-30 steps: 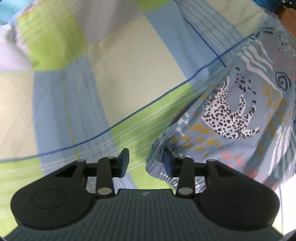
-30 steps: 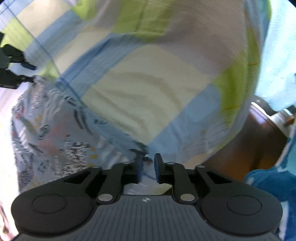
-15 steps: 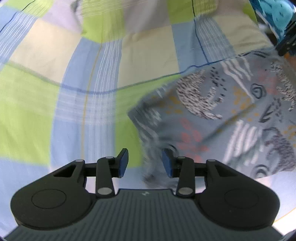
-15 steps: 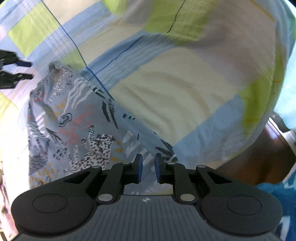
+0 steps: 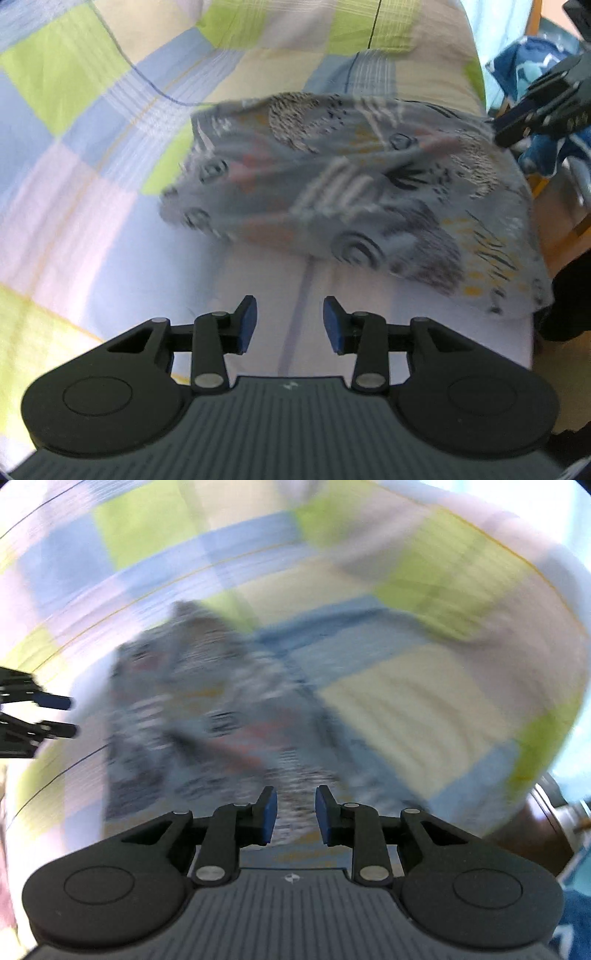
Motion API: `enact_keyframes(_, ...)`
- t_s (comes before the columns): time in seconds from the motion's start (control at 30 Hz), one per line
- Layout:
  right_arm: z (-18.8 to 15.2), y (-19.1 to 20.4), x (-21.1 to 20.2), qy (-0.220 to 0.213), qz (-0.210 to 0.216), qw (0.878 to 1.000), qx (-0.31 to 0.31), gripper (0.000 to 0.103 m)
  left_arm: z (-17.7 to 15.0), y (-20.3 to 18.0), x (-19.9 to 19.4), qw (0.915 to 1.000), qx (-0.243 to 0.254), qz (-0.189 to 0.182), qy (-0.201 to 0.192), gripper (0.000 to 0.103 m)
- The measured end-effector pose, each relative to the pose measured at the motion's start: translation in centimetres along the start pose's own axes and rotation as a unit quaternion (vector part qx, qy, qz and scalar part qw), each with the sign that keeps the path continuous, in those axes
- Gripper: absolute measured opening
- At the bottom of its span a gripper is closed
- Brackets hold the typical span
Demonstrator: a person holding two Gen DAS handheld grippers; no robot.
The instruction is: Fold clothes
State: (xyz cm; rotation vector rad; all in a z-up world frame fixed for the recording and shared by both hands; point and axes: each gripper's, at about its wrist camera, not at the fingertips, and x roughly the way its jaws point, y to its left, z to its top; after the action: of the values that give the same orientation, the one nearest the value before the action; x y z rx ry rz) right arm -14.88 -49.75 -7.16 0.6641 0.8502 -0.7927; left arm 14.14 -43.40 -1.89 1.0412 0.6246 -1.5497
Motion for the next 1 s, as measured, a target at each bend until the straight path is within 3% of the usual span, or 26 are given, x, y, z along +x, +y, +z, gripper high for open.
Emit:
enact_keyframes(0.23,-2.2,4.0,3.4,-0.001,0.074,0.988,-0.139,0.030,-2.8,-3.2,1.2,0.9915,-0.114,-0.004,-0.063,0.035)
enact_keyframes(0.43,-4.8,2.3,5.1,-0.035,0.091,0.969,-0.229,0.035,-4.0,-7.4,1.8,0.9864,-0.094,0.035,-0.130,0.036)
enact_keyframes(0.63,-6.6,3.3,5.2,-0.086,0.083,0.947,-0.299,0.042,-5.3,-10.8,1.5,0.9821,-0.070,0.082,-0.154,0.036)
enact_keyframes(0.83,-7.3,5.0,5.0,-0.094,0.014,0.950,-0.296,0.047,-6.4,-14.5,-0.7,0.9839,-0.084,0.106,-0.117,0.036)
enact_keyframes(1.0,-8.4,5.4,3.4,-0.067,-0.008,0.961,-0.267,0.049,-7.9,-17.4,-4.1,0.9792,-0.107,0.120,-0.124,0.037)
